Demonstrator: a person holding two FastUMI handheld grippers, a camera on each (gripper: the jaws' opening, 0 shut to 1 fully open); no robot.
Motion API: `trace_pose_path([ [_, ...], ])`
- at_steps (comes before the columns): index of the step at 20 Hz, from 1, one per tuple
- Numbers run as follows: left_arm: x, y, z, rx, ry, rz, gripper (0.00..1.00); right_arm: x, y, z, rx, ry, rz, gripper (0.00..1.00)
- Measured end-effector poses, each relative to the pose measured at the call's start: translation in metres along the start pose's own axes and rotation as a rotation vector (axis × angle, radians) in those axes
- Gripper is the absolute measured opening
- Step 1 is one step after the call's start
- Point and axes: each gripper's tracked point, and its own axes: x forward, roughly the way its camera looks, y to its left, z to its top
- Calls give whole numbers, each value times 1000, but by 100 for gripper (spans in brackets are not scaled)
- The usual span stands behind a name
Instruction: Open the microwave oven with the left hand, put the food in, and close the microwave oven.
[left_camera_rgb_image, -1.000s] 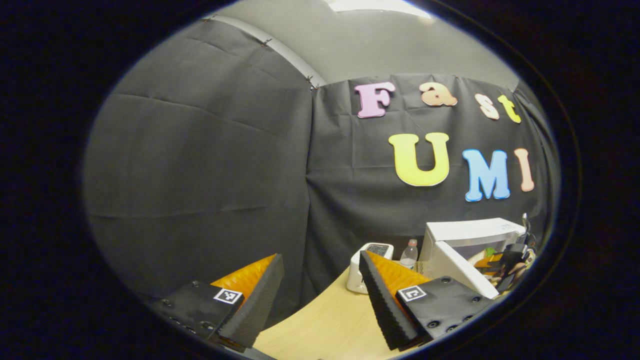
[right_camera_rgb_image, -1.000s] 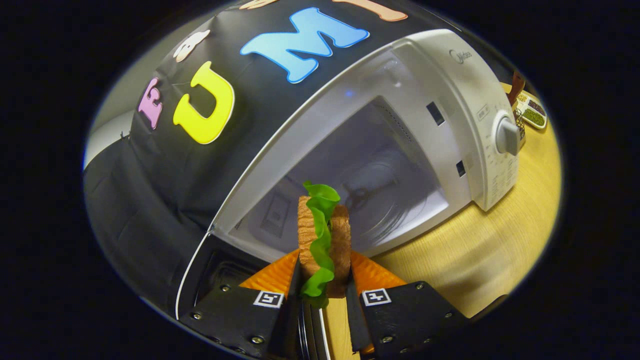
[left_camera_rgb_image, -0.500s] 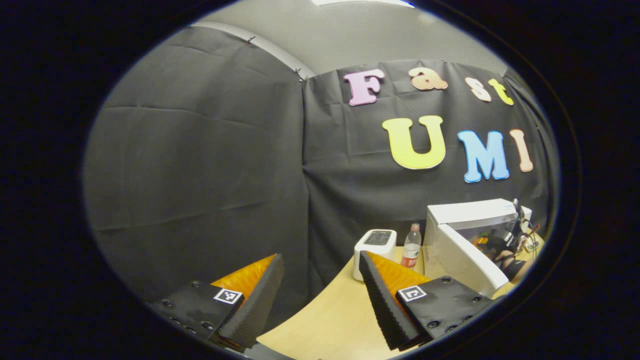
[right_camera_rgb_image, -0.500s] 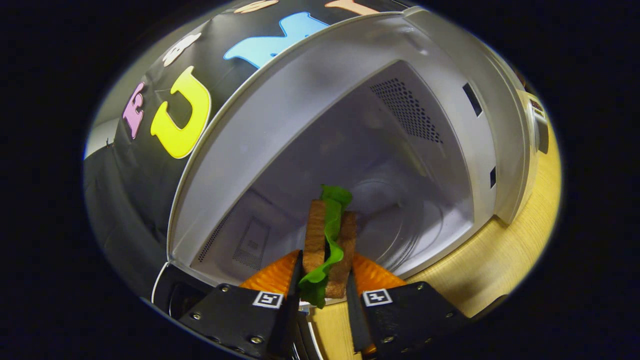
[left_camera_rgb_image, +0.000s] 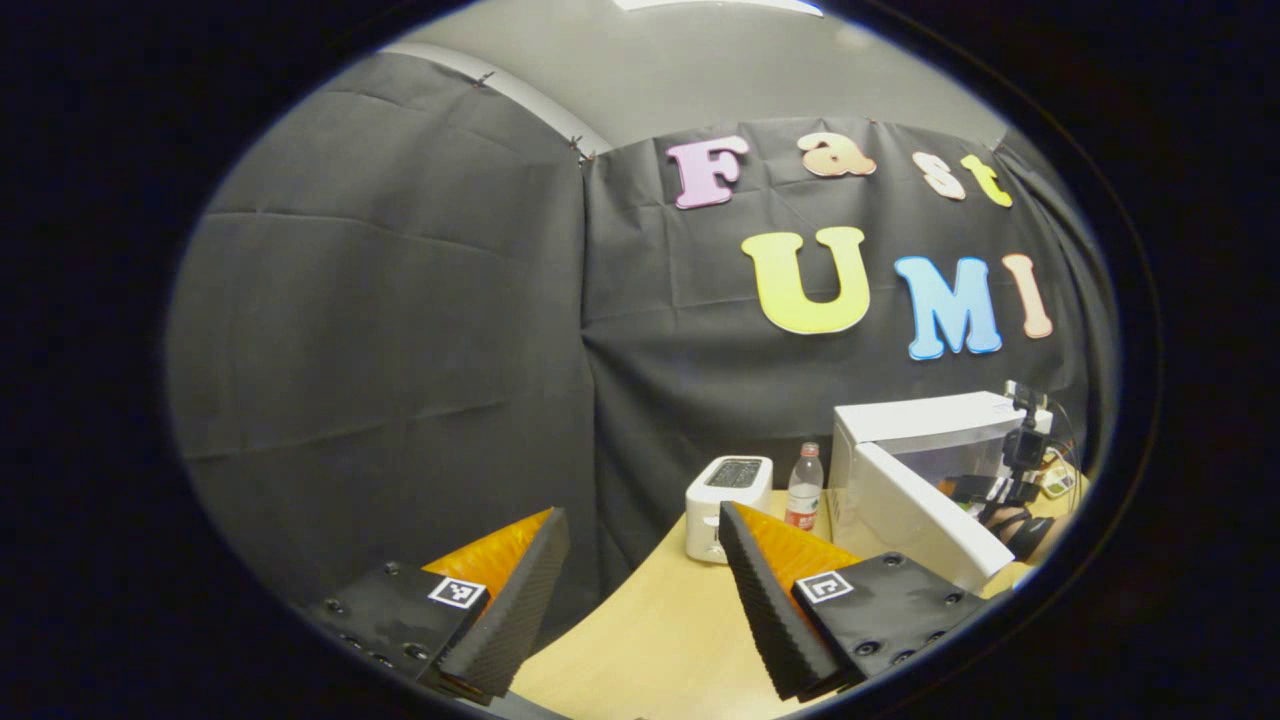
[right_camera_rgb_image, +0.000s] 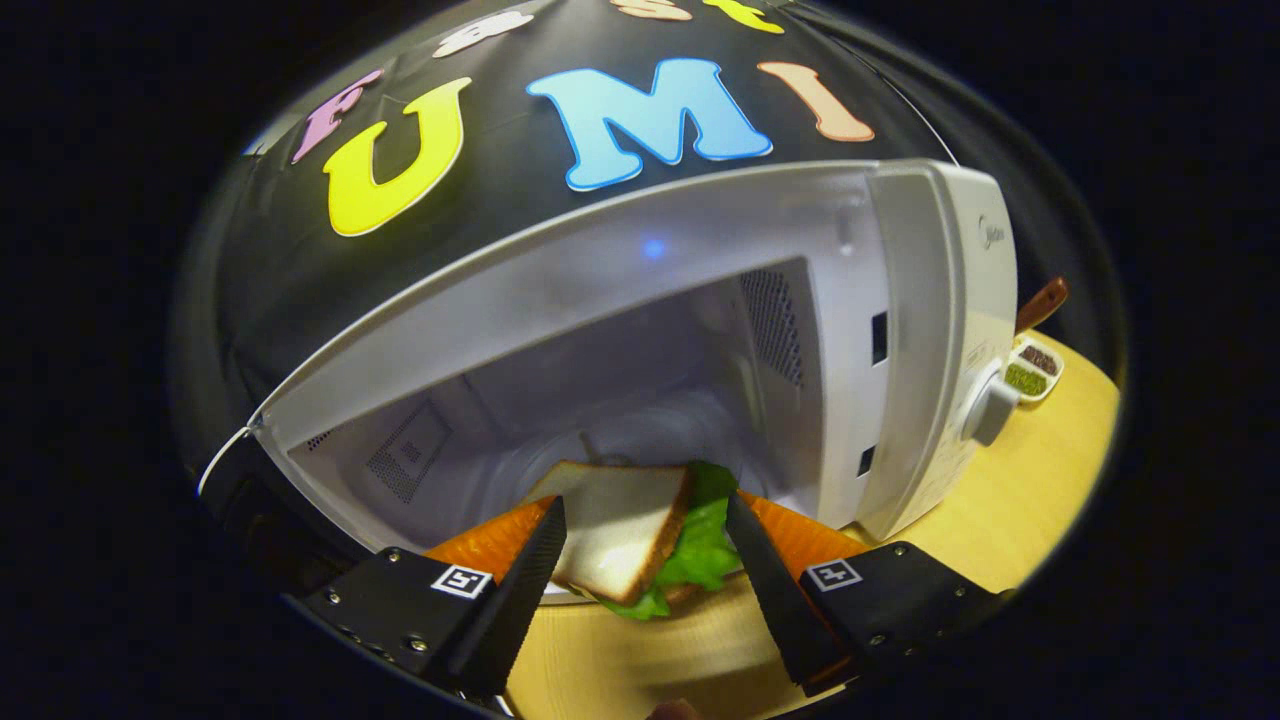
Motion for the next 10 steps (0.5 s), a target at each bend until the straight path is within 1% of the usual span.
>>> trace_pose_path([
  [2, 1, -11, -8, -8, -2, -24, 97, -19, -3, 12, -25, -16, 18, 98],
  [5, 4, -28, -23, -17, -1, -53, 97, -58, -6, 39, -75, -74, 60, 98],
  [8, 10, -46, -47, -4, 23, -84, 97, -101, -12, 66, -133, -128, 97, 98],
  [10, 14, -61, -65, -8, 59, -109, 97, -125, -20, 77, -155, -156, 120, 98],
])
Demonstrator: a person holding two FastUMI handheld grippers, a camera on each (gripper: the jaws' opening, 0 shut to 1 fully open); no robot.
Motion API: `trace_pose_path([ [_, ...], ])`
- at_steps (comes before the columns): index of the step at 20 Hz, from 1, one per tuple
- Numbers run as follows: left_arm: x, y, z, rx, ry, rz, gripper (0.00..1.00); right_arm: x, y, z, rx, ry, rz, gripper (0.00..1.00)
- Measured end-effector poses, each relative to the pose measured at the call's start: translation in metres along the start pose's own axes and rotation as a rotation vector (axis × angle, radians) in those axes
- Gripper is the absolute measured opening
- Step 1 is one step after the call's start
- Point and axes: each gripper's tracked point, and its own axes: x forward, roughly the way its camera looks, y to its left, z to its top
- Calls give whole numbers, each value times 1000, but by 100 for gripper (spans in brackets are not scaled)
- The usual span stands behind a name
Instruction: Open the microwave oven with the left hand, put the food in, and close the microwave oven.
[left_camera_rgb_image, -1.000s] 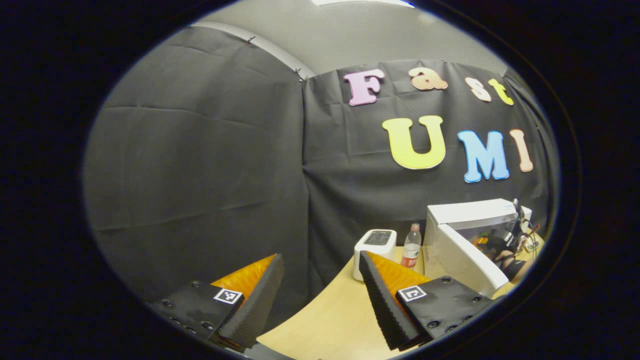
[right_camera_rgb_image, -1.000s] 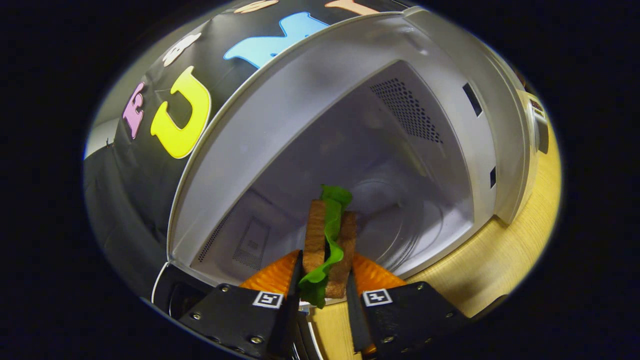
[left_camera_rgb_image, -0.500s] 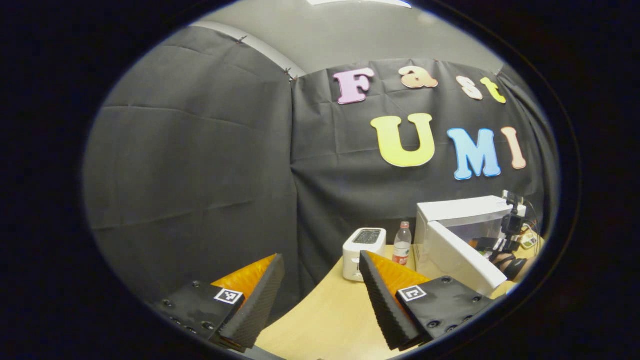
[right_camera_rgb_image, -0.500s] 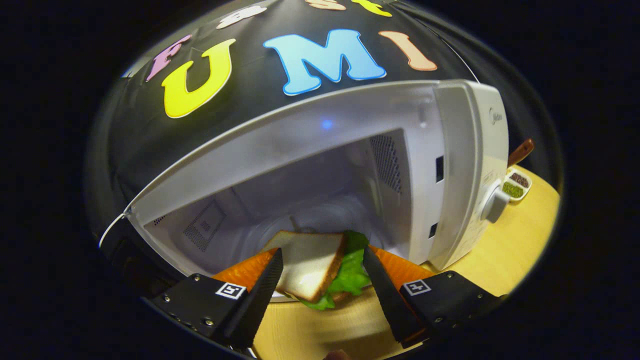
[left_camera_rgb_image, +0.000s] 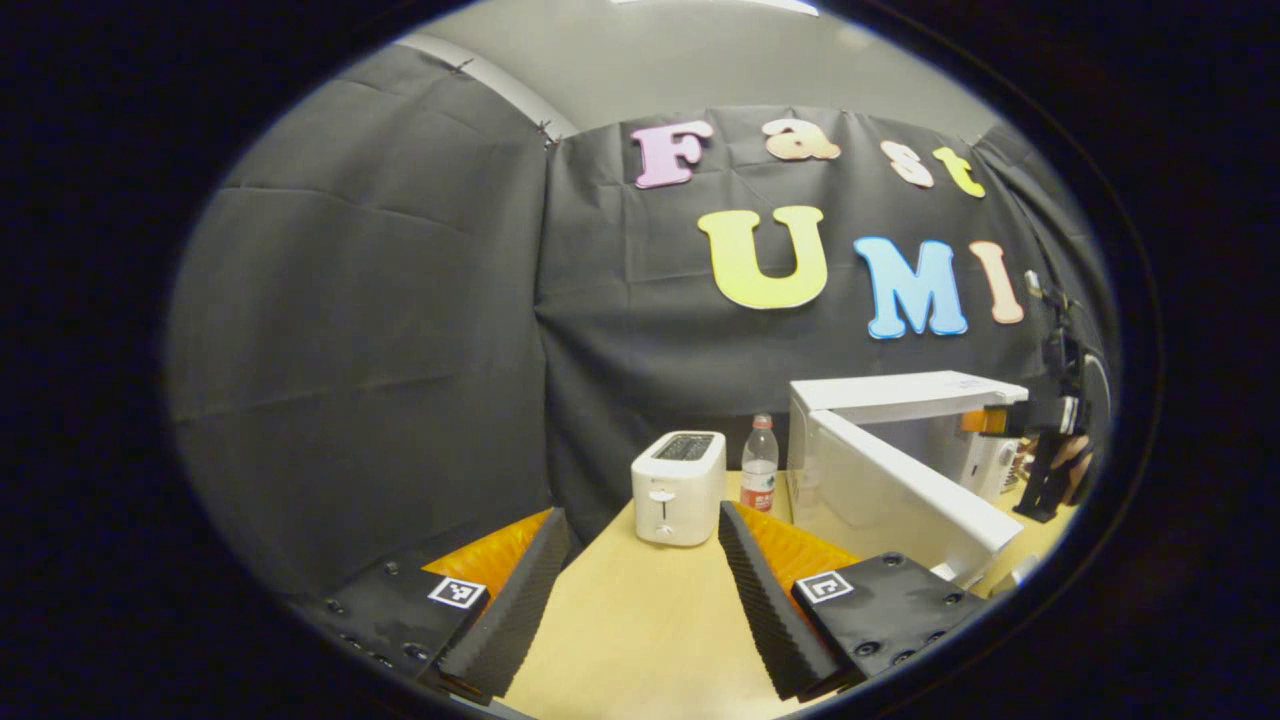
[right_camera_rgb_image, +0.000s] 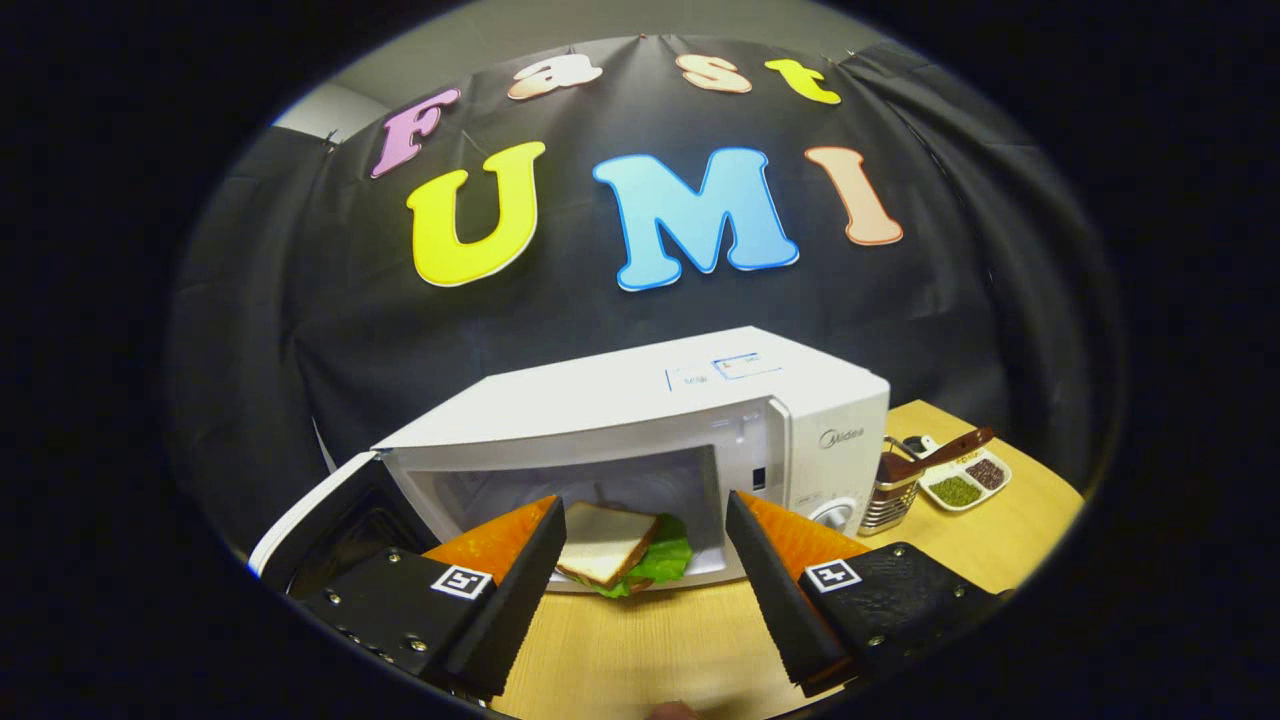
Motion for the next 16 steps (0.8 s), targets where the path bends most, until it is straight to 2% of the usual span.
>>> trace_pose_path([
  [2, 2, -14, -21, -13, 44, -21, 97, -21, -13, 14, -27, -31, 1, 98],
  [6, 5, -34, -54, 5, 125, -45, 91, -54, -37, 33, -28, -49, -1, 98],
  [7, 3, -37, -58, 8, 135, -46, 73, -61, -44, 37, -21, -50, -4, 98],
  [10, -4, -45, -64, 11, 150, -43, 46, -75, -59, 42, -21, -53, -9, 98],
  [11, -6, -44, -68, 18, 157, -33, 38, -80, -62, 43, -29, -51, -5, 93],
  [12, -8, -45, -71, 19, 168, -32, 30, -86, -63, 45, -35, -52, 1, 98],
  [13, -10, -44, -72, 22, 176, -17, 19, -92, -64, 48, -41, -55, 8, 98],
  [14, -11, -52, -77, 7, 189, -42, 9, -97, -63, 50, -52, -60, 17, 98],
  [16, -16, -66, -82, -7, 210, -74, 7, -109, -62, 55, -79, -72, 36, 98],
])
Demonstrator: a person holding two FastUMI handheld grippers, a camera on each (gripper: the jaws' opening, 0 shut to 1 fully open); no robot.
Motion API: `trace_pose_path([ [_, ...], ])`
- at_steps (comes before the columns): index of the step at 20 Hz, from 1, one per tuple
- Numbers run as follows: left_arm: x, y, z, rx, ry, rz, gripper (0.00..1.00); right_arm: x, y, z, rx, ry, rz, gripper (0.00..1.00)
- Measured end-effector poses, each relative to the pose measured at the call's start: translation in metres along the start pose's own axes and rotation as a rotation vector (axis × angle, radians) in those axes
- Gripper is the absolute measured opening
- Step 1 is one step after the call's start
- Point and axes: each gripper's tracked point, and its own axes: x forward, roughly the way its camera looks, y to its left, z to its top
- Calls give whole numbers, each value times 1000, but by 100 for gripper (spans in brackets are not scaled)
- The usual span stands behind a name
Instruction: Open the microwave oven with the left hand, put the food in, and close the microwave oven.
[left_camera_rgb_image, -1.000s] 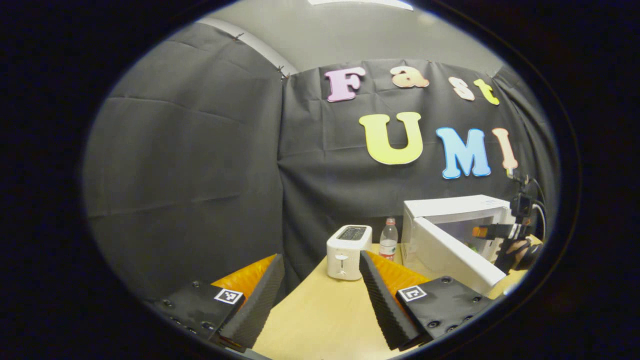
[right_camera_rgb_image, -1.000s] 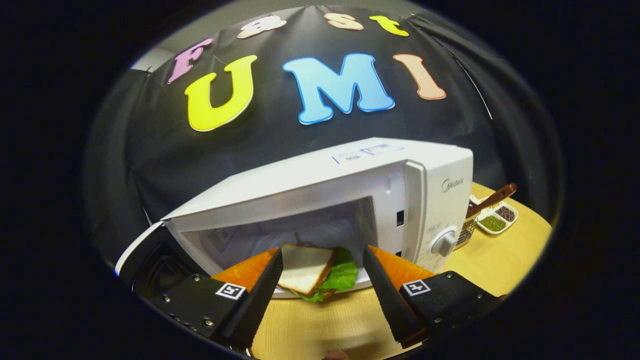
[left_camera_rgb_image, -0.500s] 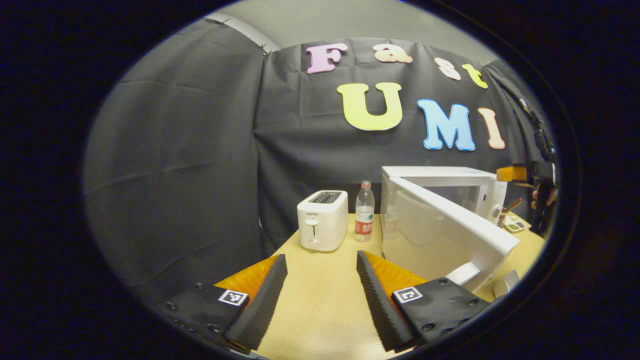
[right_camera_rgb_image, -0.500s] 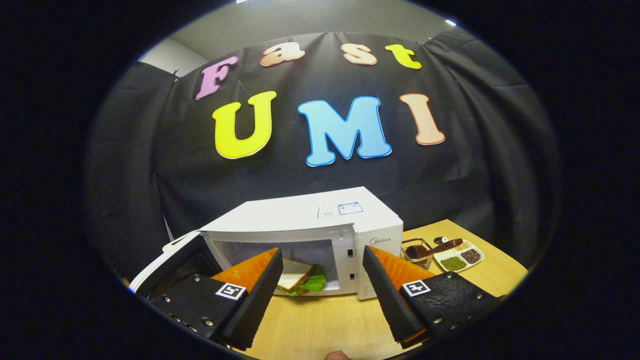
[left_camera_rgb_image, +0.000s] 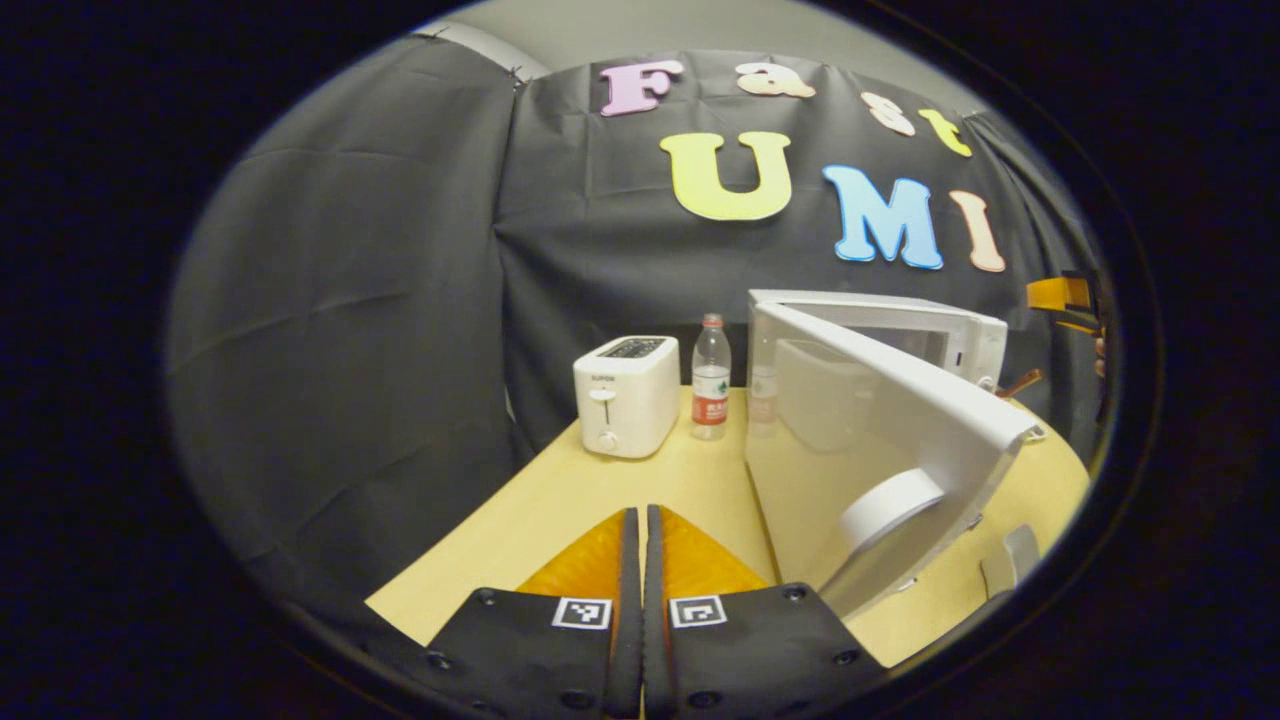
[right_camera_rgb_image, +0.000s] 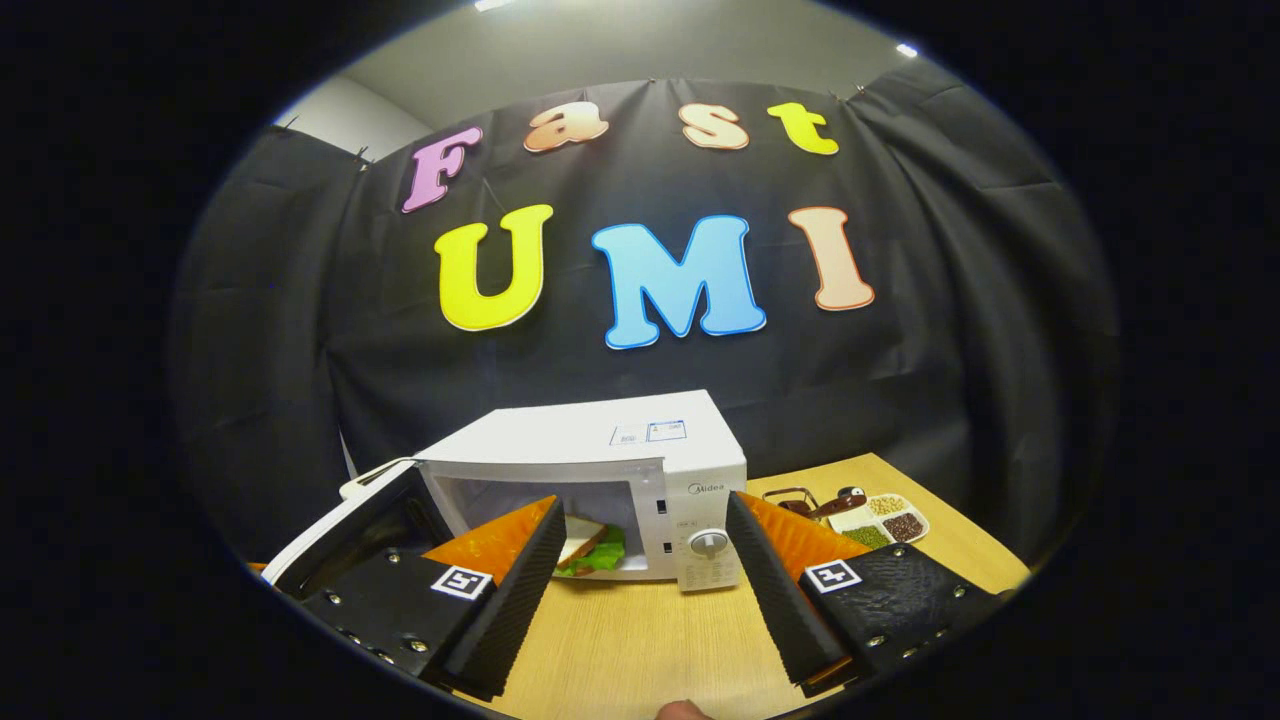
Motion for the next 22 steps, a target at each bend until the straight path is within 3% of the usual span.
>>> trace_pose_path([
  [2, -3, -11, -3, 2, 8, -12, 7, -11, 0, 3, -16, 1, 24, 98],
  [3, -6, -17, -1, 3, 2, -16, 7, -17, 0, 4, -20, 4, 36, 93],
  [4, -7, -22, 0, 9, 1, -14, 7, -23, 0, 7, -27, 0, 47, 98],
  [7, -8, -37, 2, 17, -8, -13, 7, -42, -7, 14, -75, -22, 72, 98],
  [8, -8, -39, 4, 20, -13, -3, 7, -48, -11, 14, -90, -25, 79, 93],
  [9, -11, -42, 6, 19, -18, -1, 7, -53, -15, 16, -99, -30, 83, 98],
  [13, -11, -57, 10, 10, -27, -6, 7, -78, -37, 21, -97, -36, 73, 98],
  [14, -11, -62, 10, 11, -30, -7, 7, -85, -45, 21, -102, -38, 68, 93],
  [15, -10, -67, 11, 11, -33, -11, 7, -90, -51, 20, -109, -37, 63, 98],
  [22, -9, -99, 3, 18, -21, -22, 7, -124, -92, 17, -117, -28, 50, 98],
])
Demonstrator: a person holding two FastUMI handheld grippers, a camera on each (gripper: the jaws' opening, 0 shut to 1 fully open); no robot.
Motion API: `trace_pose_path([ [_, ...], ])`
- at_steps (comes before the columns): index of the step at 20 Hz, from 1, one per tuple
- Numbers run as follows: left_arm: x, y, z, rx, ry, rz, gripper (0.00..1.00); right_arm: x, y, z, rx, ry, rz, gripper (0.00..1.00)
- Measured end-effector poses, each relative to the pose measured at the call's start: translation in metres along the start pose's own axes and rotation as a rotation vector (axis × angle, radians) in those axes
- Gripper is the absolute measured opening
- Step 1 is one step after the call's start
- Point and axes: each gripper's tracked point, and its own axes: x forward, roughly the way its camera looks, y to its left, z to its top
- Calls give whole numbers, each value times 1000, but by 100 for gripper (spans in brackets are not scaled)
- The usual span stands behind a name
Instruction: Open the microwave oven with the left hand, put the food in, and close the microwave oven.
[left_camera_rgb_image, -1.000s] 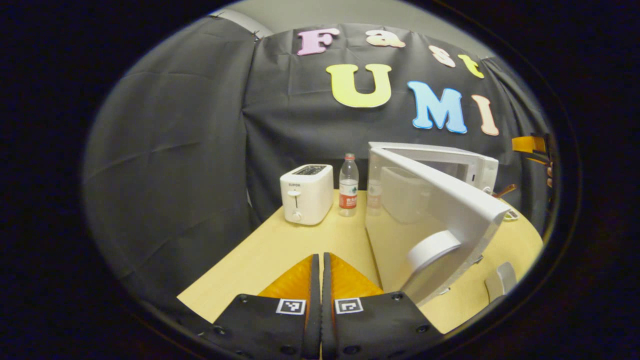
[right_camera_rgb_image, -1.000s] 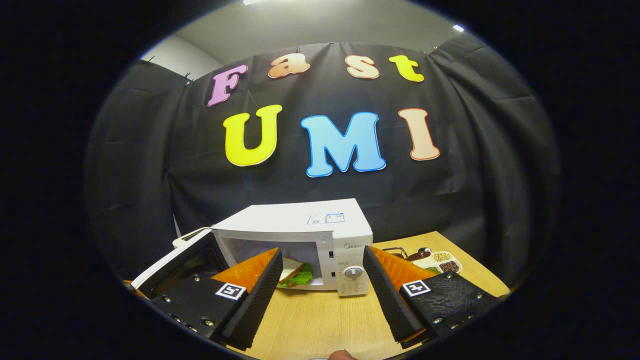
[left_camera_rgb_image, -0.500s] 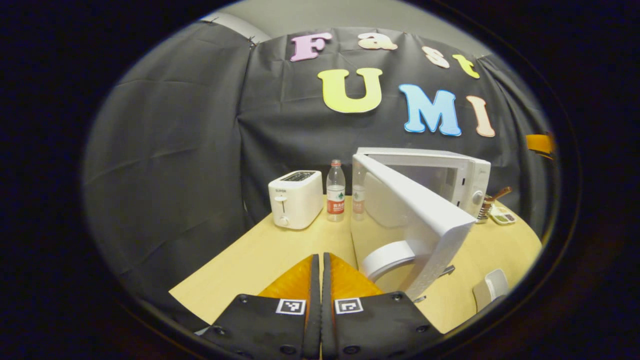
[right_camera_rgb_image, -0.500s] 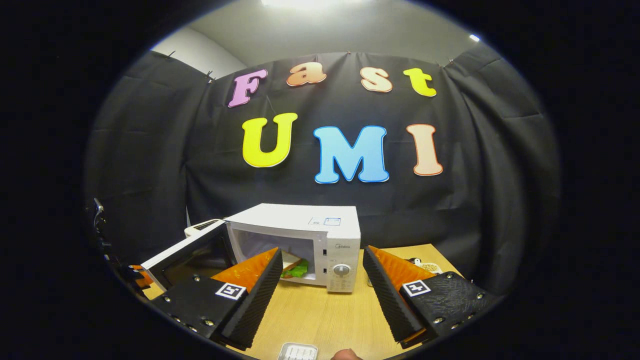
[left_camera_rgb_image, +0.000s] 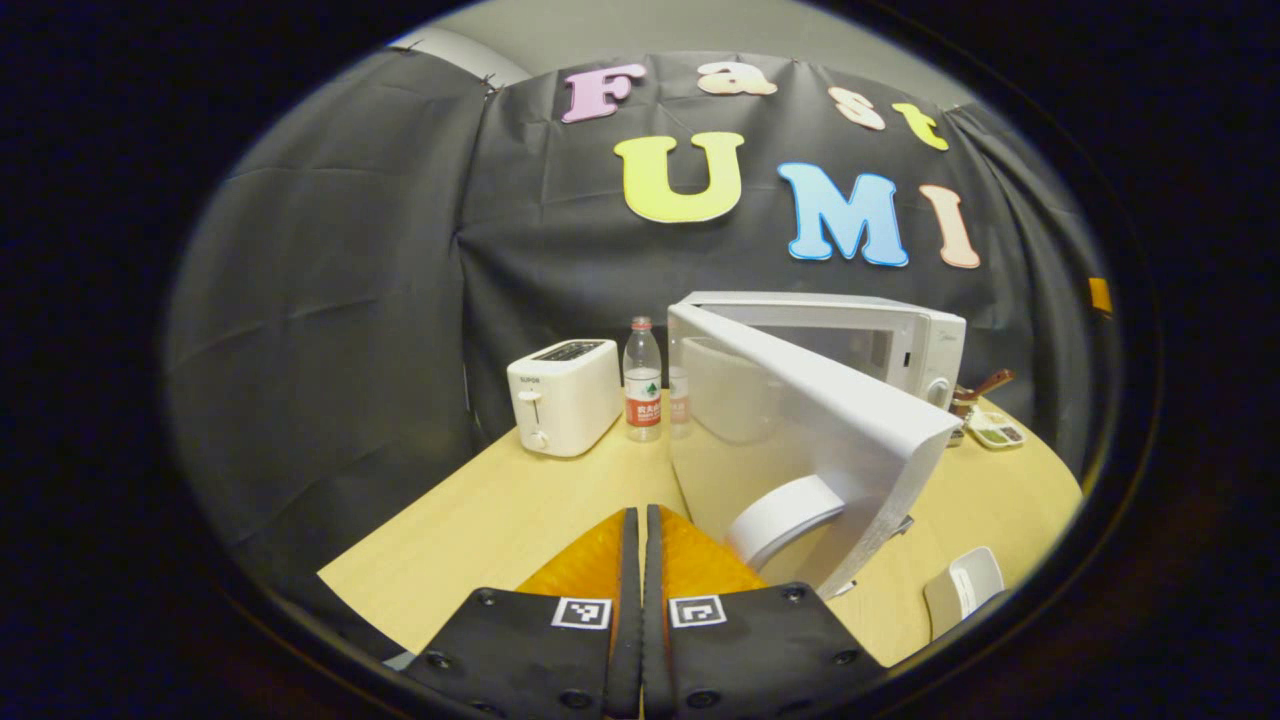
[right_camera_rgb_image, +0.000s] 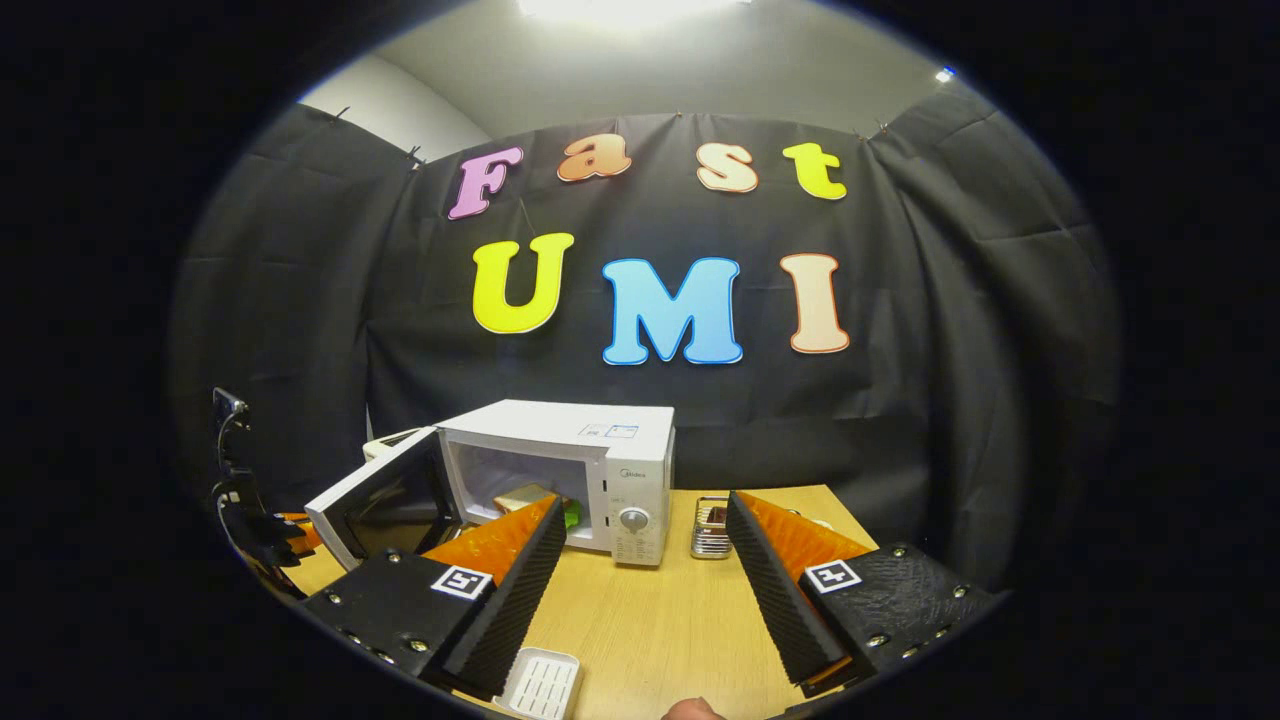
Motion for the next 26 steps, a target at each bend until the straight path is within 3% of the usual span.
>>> trace_pose_path([
  [8, 10, -52, 2, 11, 13, -44, 7, -26, -44, -1, 15, 0, -46, 98],
  [18, 43, -129, 25, 54, 6, -234, 7, -3, -52, 6, 58, -1, -106, 98],
  [26, 83, -164, 51, 56, -8, -365, 7, 6, -64, 9, 59, 6, -217, 98],
])
